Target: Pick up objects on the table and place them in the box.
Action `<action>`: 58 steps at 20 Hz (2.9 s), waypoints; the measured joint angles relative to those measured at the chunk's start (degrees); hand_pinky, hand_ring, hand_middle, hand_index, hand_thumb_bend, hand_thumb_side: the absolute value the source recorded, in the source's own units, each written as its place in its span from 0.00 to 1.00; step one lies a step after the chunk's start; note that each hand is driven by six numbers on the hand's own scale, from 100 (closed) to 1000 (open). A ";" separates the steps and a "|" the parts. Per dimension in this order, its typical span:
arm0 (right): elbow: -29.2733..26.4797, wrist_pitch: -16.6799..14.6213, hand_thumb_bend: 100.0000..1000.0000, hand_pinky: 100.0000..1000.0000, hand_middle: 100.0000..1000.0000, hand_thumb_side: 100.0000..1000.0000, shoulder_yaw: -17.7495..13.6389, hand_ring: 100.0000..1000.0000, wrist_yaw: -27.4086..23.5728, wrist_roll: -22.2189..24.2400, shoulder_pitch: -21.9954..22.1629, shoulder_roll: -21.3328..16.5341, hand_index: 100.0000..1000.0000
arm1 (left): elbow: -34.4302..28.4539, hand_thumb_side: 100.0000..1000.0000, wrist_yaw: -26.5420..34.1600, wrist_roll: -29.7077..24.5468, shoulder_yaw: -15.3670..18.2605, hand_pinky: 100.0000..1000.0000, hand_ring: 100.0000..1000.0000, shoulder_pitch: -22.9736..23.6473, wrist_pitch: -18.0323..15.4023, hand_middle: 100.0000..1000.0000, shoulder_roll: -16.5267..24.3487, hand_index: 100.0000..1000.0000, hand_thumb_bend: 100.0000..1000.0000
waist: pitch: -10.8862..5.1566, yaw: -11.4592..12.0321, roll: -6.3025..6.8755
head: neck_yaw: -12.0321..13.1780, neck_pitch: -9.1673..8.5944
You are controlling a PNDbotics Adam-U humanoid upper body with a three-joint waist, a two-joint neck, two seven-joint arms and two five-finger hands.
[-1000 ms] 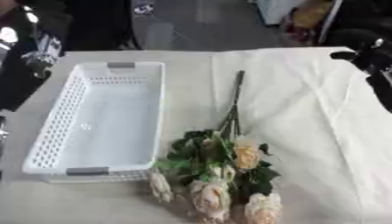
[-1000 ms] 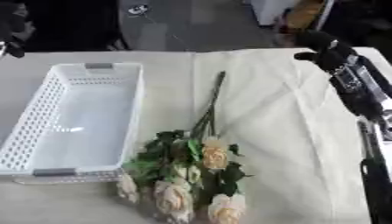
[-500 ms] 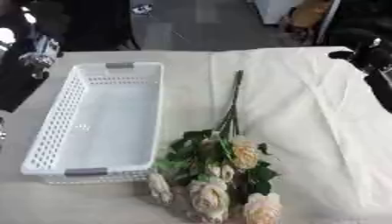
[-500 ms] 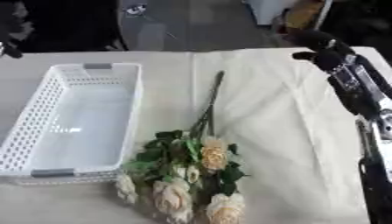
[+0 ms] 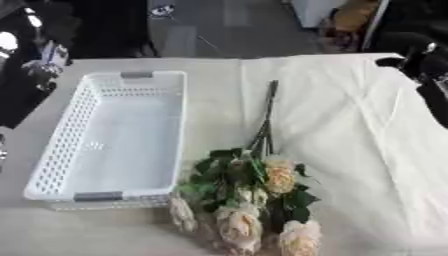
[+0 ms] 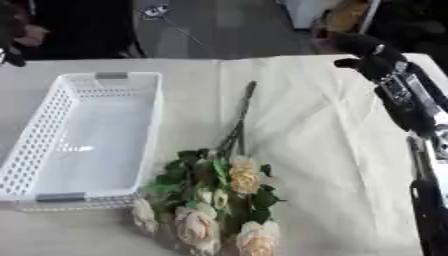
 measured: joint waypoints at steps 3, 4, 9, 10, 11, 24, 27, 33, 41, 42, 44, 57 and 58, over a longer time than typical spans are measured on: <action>-0.01 0.00 0.00 0.84 0.89 0.87 0.00 0.93 0.00 0.00 0.00 0.00 0.93 | 0.00 0.79 0.00 -0.08 0.00 0.51 0.71 0.00 -0.07 0.84 0.00 0.76 0.00 | 0.00 0.00 0.00 | -0.01 0.00; -0.01 0.00 0.00 0.84 0.89 0.87 0.00 0.93 0.00 0.00 0.00 0.00 0.93 | 0.00 0.79 0.00 -0.09 0.00 0.51 0.71 0.00 -0.07 0.84 0.00 0.76 0.00 | 0.00 0.00 0.00 | -0.01 0.00; -0.01 0.00 0.00 0.84 0.89 0.86 0.00 0.93 0.00 0.00 0.00 0.00 0.93 | 0.00 0.79 0.00 -0.13 0.00 0.51 0.71 0.00 -0.06 0.84 0.00 0.76 0.00 | 0.00 0.00 0.00 | -0.01 0.00; -0.01 0.00 0.00 0.84 0.89 0.86 0.00 0.93 0.00 -0.01 0.00 0.00 0.93 | 0.00 0.79 0.00 -0.14 0.00 0.51 0.71 0.00 -0.06 0.84 0.00 0.76 0.00 | 0.00 0.00 0.00 | -0.01 0.00; -0.01 0.00 0.00 0.84 0.89 0.86 0.00 0.93 0.00 -0.01 0.00 0.00 0.93 | 0.00 0.79 0.00 -0.15 0.00 0.51 0.71 0.00 -0.05 0.84 0.00 0.76 0.00 | 0.00 0.00 0.00 | -0.01 0.00; -0.17 0.00 0.00 0.86 0.90 0.72 -0.06 0.93 0.06 0.02 -0.03 0.00 0.94 | 0.00 0.79 0.00 -0.38 0.01 0.51 0.71 -0.02 -0.14 0.84 0.00 0.76 0.00 | 0.00 1.07 0.02 | 0.00 0.00; -0.55 -0.48 0.00 0.87 0.91 0.55 -0.83 0.95 0.45 -0.29 -1.30 -1.10 0.96 | -0.01 0.79 0.00 -0.35 0.05 0.51 0.71 -0.02 -0.10 0.84 0.00 0.76 0.00 | -0.01 2.37 0.00 | 0.75 0.01; 1.67 -9.01 0.00 0.90 0.93 0.23 1.00 0.98 2.60 -1.06 -7.42 -20.55 1.00 | -0.08 0.78 -0.08 -0.56 0.05 0.51 0.71 0.02 0.12 0.84 0.15 0.76 0.00 | -1.02 2.81 -1.05 | 2.31 0.01; 11.38 -21.55 0.38 0.94 0.97 0.26 11.83 1.00 16.67 -7.59 -19.28 -38.41 0.96 | -0.10 0.78 -0.35 -0.79 0.03 0.51 0.71 0.11 0.23 0.84 1.12 0.76 0.00 | -1.47 3.79 -1.92 | 3.15 0.01; 11.96 -22.50 0.38 0.95 0.97 0.27 12.91 1.00 18.77 -8.55 -20.43 -38.43 0.96 | -0.10 0.78 -0.35 -0.85 0.02 0.51 0.71 0.11 0.21 0.84 1.12 0.76 0.00 | -1.48 3.89 -1.97 | 3.15 0.01; 12.94 -24.28 0.38 0.95 0.97 0.31 14.83 1.00 22.73 -10.33 -22.36 -38.39 0.96 | -0.10 0.78 -0.35 -1.00 0.00 0.51 0.71 0.10 0.23 0.84 1.13 0.76 0.00 | -1.51 4.09 -2.14 | 3.15 0.01; 16.88 -30.23 0.39 0.94 0.96 0.45 25.16 1.00 43.49 -16.28 -27.04 -33.71 0.95 | -0.10 0.79 -0.30 -1.80 -0.66 0.51 0.71 0.05 0.00 0.85 1.15 0.76 0.00 | -1.60 4.76 -2.35 | 3.02 0.01; 17.09 -30.38 0.39 0.94 0.96 0.46 25.86 1.00 44.35 -16.43 -27.46 -33.02 0.95 | -0.10 0.79 -0.28 -1.86 -0.72 0.51 0.71 0.04 -0.02 0.85 1.15 0.76 0.00 | -1.60 4.76 -2.35 | 3.00 0.01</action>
